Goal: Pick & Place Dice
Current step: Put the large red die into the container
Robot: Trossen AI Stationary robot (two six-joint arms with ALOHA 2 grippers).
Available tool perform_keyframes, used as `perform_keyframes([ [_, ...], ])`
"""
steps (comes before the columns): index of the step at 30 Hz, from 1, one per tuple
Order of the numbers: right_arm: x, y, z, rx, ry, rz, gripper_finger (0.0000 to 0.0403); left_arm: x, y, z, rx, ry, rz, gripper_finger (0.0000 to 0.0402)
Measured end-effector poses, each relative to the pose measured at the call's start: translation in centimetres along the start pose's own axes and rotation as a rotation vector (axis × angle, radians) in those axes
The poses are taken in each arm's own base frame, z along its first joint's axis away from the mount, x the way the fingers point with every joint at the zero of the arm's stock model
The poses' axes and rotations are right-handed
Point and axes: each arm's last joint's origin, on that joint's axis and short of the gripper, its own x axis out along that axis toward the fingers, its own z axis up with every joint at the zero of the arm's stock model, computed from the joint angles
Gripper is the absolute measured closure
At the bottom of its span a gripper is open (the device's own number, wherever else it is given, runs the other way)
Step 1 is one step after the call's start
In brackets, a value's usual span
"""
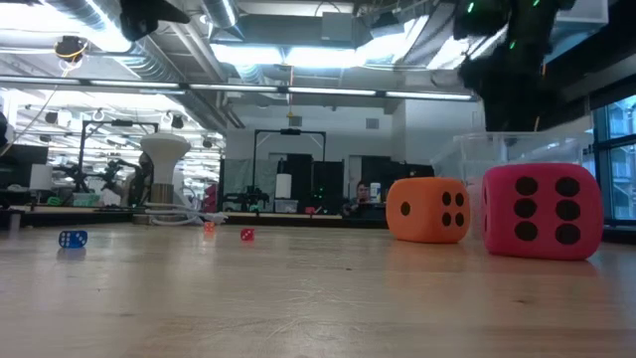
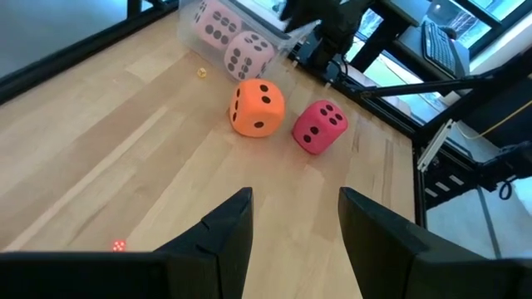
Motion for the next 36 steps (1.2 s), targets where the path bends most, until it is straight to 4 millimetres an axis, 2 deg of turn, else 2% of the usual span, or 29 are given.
perform_keyframes([
  [7,-2.9,1.5,-3.5,-0.189,0.011,0.226,0.0204,0.1,0.1,0.0,0.006,-0.002,0.015,0.0233],
  [12,-3.4,3.0,-5.5,-0.286,0.075,0.301,0.0206,0.1,0.1,0.1,0.017,-0.017,0.05,0.0233],
  [20,-2.3,6.3,-7.7,-0.504,0.123,0.317,0.0175,0.2,0.2,0.1,0.038,-0.029,0.082,0.0233],
  [25,-1.2,8.0,-8.5,-0.548,0.162,0.298,0.0163,0.2,0.2,0.1,0.036,-0.03,0.084,0.0233],
  [32,0.8,10.5,-10.2,-0.666,0.234,0.224,0.0189,0.2,0.2,0.1,0.03,-0.031,0.085,0.0233],
  [36,0.4,12.5,-10.4,-0.719,0.188,0.204,0.0214,0.2,0.2,0.1,0.027,-0.031,0.084,0.0233],
])
